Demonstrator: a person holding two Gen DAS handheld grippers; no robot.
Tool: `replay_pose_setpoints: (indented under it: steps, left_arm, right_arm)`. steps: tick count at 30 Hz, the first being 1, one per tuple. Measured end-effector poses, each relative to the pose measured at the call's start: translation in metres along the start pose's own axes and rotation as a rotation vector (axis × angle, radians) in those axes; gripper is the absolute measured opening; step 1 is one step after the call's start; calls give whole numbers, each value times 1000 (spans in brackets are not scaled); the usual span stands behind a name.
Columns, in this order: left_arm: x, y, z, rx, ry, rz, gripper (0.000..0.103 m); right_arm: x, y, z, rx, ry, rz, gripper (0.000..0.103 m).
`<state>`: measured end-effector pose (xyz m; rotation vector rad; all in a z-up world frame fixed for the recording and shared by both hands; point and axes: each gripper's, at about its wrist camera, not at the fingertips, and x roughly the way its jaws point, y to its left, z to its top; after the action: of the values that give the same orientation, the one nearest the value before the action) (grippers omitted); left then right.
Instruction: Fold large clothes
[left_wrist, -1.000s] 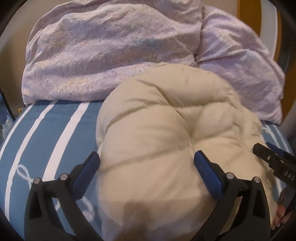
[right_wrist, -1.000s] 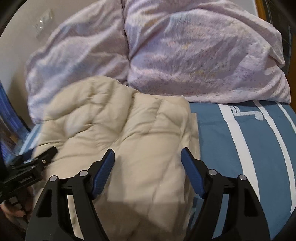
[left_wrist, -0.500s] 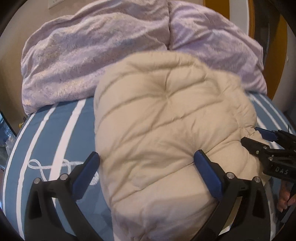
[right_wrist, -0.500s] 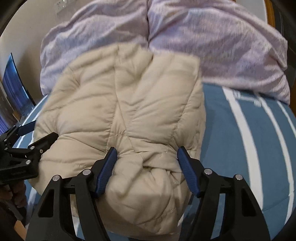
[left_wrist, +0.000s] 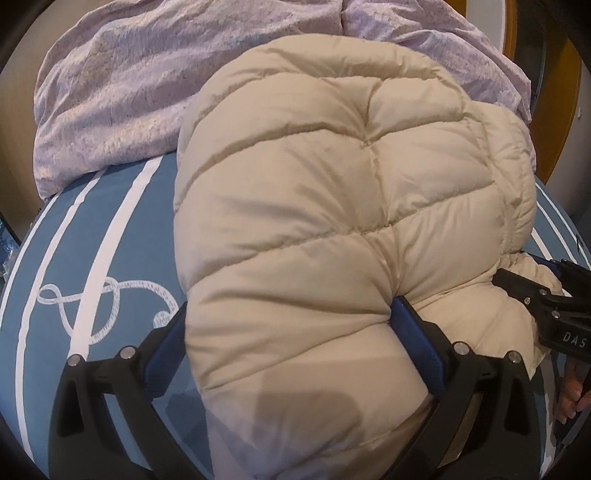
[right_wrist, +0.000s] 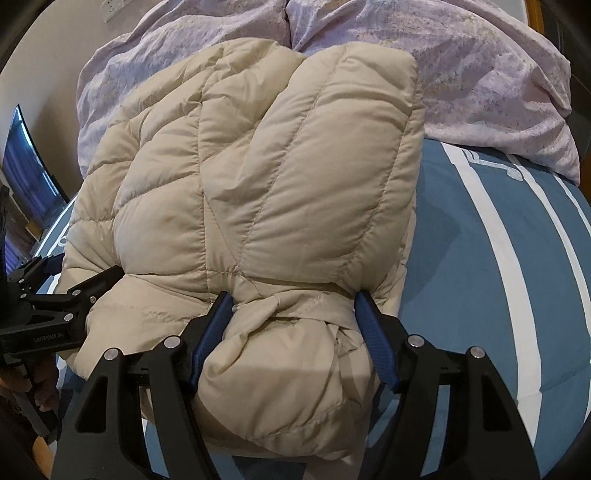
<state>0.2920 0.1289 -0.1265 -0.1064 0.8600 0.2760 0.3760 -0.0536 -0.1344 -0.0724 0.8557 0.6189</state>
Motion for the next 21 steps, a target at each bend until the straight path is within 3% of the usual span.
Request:
replay_pose_setpoints:
  steps: [21]
  left_arm:
    - [2, -2, -3, -16, 1, 23, 101]
  right_arm:
    - [2, 0, -1, 2, -4, 1, 69]
